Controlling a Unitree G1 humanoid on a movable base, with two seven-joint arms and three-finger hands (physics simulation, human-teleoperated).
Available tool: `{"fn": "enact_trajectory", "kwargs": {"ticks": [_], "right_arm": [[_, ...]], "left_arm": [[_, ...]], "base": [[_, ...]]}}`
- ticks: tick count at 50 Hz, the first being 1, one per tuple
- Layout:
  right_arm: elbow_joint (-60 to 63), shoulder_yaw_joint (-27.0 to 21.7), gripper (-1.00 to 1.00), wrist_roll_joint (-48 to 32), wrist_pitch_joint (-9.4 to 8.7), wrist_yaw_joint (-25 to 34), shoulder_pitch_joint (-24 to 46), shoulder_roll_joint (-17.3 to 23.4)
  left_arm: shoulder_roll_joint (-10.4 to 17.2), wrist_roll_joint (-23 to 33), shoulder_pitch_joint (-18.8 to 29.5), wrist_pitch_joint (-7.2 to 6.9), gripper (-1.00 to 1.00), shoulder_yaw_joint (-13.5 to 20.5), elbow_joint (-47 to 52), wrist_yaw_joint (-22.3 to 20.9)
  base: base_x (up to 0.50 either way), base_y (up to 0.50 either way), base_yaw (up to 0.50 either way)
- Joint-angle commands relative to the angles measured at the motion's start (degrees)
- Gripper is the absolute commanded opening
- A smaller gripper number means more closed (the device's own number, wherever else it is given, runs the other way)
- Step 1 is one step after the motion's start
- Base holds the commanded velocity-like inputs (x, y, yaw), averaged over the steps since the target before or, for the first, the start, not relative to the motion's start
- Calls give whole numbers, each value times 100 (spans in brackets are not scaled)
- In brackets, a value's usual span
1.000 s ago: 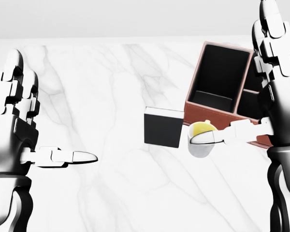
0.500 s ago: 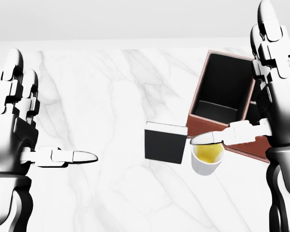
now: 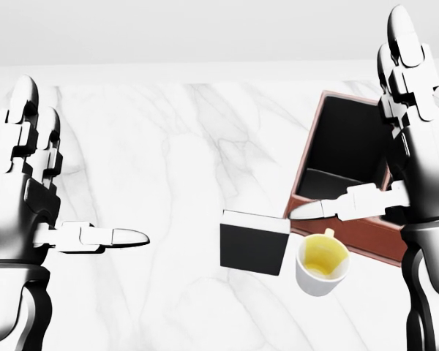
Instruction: Pick up the book and place it in the caddy.
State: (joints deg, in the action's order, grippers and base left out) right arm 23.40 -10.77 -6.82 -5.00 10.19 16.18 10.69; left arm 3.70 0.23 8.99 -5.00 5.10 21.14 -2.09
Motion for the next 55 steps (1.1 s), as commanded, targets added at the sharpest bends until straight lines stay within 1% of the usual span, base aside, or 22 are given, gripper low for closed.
{"fn": "enact_trajectory", "kwargs": {"ticks": [1, 7, 11, 20, 23, 32, 33, 36, 37, 38, 39, 43, 50, 53, 55], "right_arm": [[-8, -14, 100, 17, 0, 14, -50, 1], [-12, -22, 100, 8, 0, 51, -107, 6], [28, 80, 100, -164, 0, 118, -233, -27], [29, 443, 100, -994, 0, 345, -466, -195], [-165, 577, 100, -1349, 0, 293, -386, -258], [-676, 982, 100, -2041, 0, 252, -105, -504], [-873, 1067, 100, -2183, 0, 169, -8, -531], [-1063, 1120, 100, -2346, 0, 126, 92, -607], [-1342, 1234, 100, -2513, 0, -6, 168, -631], [-1363, 1224, 100, -2542, 0, 1, 173, -650], [-1604, 1322, 100, -2692, 0, -110, 260, -694], [-2151, 1468, 100, -3119, 0, -336, 444, -824], [-2916, 1776, 100, -4056, 0, -635, 581, -1039], [-3074, 1829, 100, -4389, 0, -628, 582, -1110], [-3340, 1863, 100, -4677, 0, -791, 662, -1140]], "left_arm": [[-3, 7, -7, 0, 100, -2, -9, 1], [6, -10, -8, 0, 100, 20, -52, -11], [7, -16, -22, 0, 100, 20, -12, -12], [-8, -9, -57, 0, 100, 4, 64, -12], [-10, -15, -65, 0, 100, 7, 84, -12], [1, -52, -73, 0, 100, 40, 142, -29], [6, -66, -64, 0, 100, 55, 123, -32], [12, -84, -68, 0, 100, 65, 118, -35], [15, -90, -82, 0, 100, 68, 124, -40], [15, -91, -82, 0, 100, 67, 124, -40], [20, -103, -91, 0, 100, 79, 118, -49], [30, -135, -111, 0, 100, 107, 115, -66], [53, -216, -136, 0, 100, 169, 13, -100], [62, -244, -148, 0, 100, 187, -21, -111], [69, -273, -154, 0, 100, 211, -20, -113]], "base": [[18, 0, 0], [15, 0, 0], [0, 0, 0], [0, 0, 0], [0, 0, 0], [0, 0, 0], [0, 0, 0], [0, 0, 0], [0, 0, 0], [0, 0, 0], [0, 0, 0], [0, 0, 0], [0, 0, 0], [0, 0, 0], [0, 0, 0]]}}
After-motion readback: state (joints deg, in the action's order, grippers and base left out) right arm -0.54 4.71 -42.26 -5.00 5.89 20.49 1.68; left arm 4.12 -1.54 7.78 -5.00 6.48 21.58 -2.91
